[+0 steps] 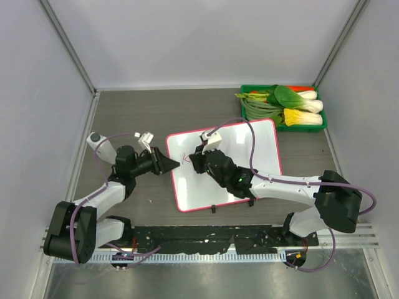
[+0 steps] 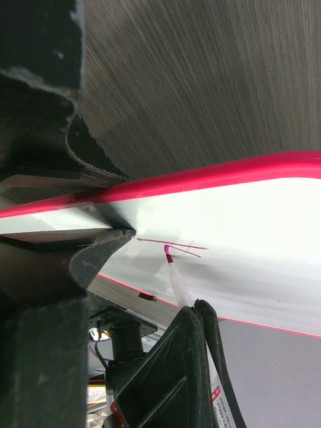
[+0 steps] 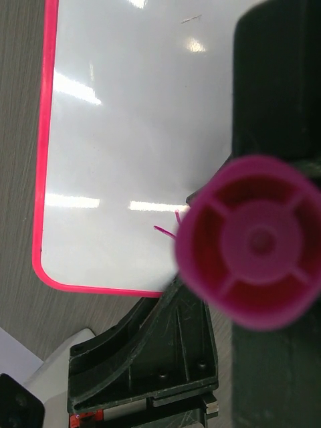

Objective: Write a sentence on the whiteboard

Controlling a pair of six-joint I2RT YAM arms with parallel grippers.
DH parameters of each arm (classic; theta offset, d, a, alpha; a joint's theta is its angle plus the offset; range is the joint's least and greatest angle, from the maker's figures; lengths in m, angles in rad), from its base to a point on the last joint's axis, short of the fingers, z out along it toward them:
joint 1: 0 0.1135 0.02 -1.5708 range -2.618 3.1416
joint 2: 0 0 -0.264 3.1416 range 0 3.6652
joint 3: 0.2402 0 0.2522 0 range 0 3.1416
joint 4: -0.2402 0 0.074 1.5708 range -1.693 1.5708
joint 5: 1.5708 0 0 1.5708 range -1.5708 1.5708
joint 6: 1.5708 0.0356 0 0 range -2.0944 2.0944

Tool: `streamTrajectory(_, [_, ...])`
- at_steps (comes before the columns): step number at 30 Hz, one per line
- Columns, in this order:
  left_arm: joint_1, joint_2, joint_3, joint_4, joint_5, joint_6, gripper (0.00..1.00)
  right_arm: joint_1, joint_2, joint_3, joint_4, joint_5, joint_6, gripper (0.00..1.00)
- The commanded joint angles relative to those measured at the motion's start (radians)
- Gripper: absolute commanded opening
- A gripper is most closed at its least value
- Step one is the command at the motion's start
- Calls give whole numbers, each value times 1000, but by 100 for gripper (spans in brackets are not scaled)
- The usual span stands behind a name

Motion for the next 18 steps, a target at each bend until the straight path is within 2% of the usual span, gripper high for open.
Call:
streamTrajectory(1, [-12, 6, -16, -10, 15, 55, 0, -3, -27, -2, -25, 30, -5, 2])
streamTrajectory(9, [-10, 6, -14, -15, 15, 59, 0, -2, -105, 2, 36, 19, -12, 1])
streamTrajectory(18, [-10, 3, -13, -18, 12, 60, 0, -2, -35, 47, 29, 93, -12, 1])
